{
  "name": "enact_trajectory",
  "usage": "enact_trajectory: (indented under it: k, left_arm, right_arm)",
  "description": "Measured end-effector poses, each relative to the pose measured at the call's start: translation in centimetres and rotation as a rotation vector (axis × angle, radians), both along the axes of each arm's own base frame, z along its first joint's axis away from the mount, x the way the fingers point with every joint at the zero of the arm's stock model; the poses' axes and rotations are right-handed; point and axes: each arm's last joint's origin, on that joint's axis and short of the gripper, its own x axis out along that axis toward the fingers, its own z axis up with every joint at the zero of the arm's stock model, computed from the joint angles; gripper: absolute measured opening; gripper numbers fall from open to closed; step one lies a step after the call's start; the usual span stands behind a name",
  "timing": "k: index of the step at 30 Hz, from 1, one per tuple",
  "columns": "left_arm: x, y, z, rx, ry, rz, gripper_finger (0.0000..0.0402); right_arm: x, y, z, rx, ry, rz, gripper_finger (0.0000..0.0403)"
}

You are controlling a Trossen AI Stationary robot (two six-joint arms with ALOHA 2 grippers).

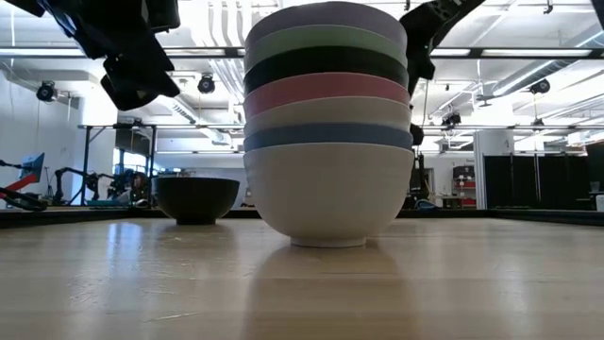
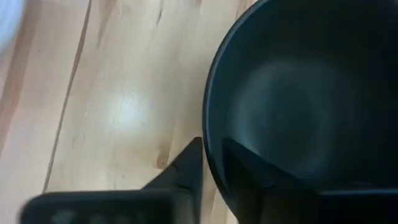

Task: Nest bowls inside each other
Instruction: Stack the right black bowl on top of the purple bowl

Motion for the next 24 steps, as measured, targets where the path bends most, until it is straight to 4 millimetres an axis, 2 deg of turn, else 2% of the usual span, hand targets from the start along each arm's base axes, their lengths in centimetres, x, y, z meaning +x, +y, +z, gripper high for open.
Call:
enact_trajectory:
  k: [3, 8, 10, 13, 18, 21, 24]
  left_arm:
    - [0.0, 0.0, 0.1, -0.013, 0.002, -0.006, 0.0125]
    - [0.1, -0.1, 0.3, -0.04, -0.002, 0.011, 0.0125]
    - [0.1, -0.1, 0.3, -0.056, -0.001, 0.022, 0.0125]
    - [0.1, -0.1, 0.3, -0.078, 0.003, 0.038, 0.0125]
    - [0.1, 0.0, 0.3, -0.072, 0.001, 0.043, 0.0125]
    - [0.1, 0.0, 0.1, -0.059, 0.004, 0.054, 0.0125]
    - [0.1, 0.0, 0.1, -0.054, 0.004, 0.052, 0.0125]
  right_arm:
    - [0.4, -0.2, 0.2, 0.006, 0.027, -0.001, 0.0019]
    - [0.4, -0.2, 0.6, 0.019, 0.08, 0.011, 0.0012]
    - [0.2, -0.2, 1.4, 0.024, 0.09, 0.01, 0.0011]
    - [-0.3, 0.0, 3.3, 0.029, 0.083, -0.017, 0.001]
    - [-1.9, 0.6, 7.4, 0.04, -0.037, -0.104, 0.001]
    - [-3.6, 1.8, 10.2, 0.074, -0.128, -0.183, 0.001]
    - [-5.4, 3.8, 12.9, 0.125, -0.237, -0.229, 0.0009]
